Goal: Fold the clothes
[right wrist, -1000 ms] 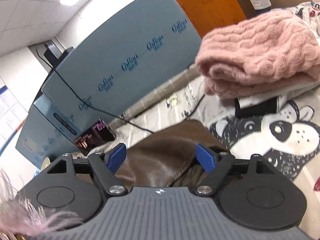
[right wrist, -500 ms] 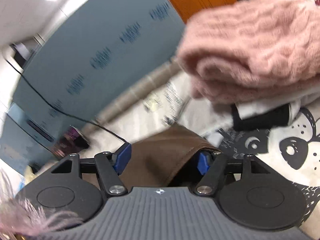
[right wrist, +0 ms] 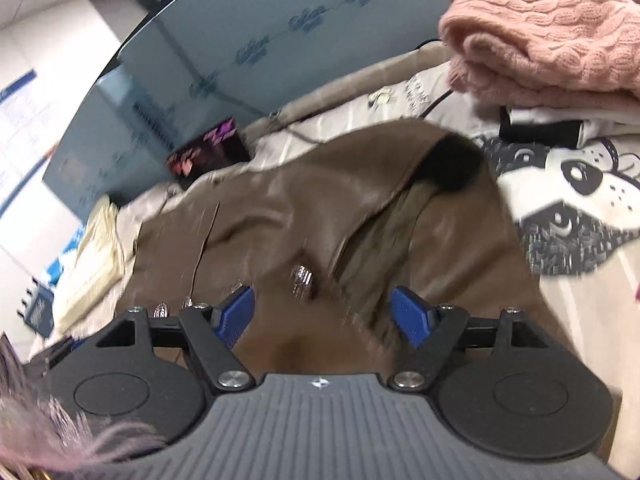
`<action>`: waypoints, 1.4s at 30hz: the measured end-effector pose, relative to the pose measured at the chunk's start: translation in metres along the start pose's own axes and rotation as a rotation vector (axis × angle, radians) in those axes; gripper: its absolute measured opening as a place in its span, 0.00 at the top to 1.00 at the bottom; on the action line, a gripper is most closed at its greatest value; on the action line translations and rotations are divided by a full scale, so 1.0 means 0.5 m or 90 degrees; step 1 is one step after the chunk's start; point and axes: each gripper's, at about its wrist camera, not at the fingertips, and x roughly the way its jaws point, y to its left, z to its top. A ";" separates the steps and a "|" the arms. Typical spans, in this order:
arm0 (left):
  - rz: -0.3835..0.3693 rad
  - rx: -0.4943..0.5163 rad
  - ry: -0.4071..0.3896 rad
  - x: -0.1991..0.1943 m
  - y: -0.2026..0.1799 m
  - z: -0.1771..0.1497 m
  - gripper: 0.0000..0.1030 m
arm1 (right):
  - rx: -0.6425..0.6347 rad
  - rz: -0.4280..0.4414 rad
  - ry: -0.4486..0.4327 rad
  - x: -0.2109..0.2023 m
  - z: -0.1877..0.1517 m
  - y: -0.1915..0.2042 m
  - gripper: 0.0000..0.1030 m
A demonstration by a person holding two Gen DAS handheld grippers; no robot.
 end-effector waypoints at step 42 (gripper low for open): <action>-0.033 -0.051 -0.073 -0.101 -0.012 -0.004 0.96 | -0.103 0.002 -0.033 -0.041 -0.070 0.065 0.28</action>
